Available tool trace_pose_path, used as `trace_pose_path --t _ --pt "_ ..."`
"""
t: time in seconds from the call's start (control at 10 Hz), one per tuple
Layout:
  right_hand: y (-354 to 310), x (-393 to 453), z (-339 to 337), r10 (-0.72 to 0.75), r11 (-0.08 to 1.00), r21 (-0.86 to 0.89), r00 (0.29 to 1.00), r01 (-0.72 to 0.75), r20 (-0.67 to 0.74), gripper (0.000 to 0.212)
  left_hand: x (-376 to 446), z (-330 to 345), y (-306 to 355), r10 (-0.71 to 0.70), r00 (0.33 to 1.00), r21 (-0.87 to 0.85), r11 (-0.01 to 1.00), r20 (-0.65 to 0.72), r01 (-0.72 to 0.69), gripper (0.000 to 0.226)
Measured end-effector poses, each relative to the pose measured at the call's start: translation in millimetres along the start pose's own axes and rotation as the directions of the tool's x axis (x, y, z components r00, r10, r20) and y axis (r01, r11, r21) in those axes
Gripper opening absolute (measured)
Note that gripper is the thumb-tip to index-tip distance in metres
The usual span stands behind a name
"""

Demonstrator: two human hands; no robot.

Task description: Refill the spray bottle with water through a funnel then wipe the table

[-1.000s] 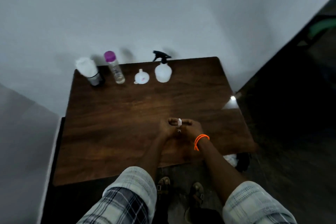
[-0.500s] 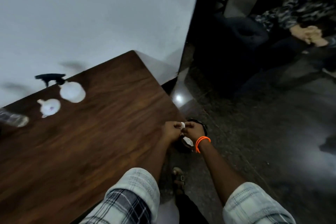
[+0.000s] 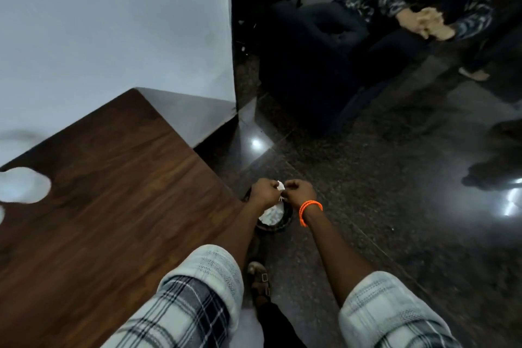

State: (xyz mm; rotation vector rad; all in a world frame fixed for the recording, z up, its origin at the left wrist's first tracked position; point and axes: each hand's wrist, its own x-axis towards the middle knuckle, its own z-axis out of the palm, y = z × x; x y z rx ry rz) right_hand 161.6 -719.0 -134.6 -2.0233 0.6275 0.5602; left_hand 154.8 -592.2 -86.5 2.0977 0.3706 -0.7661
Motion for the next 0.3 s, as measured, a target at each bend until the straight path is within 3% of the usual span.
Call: trace_pose_path --t 0.1,0.3 --pt "1 15 -7 0.016 1.0 -0.022 1.0 -0.016 -0.021 0.028 8 -6 6 -0.002 1.0 0.075 0.997 -0.004 0.002 0.034" --pt "6 35 -2 0.049 0.999 -0.004 0.998 -0.049 -0.029 0.025 16 -17 -8 -0.069 0.986 -0.009 0.998 -0.15 0.068 0.03"
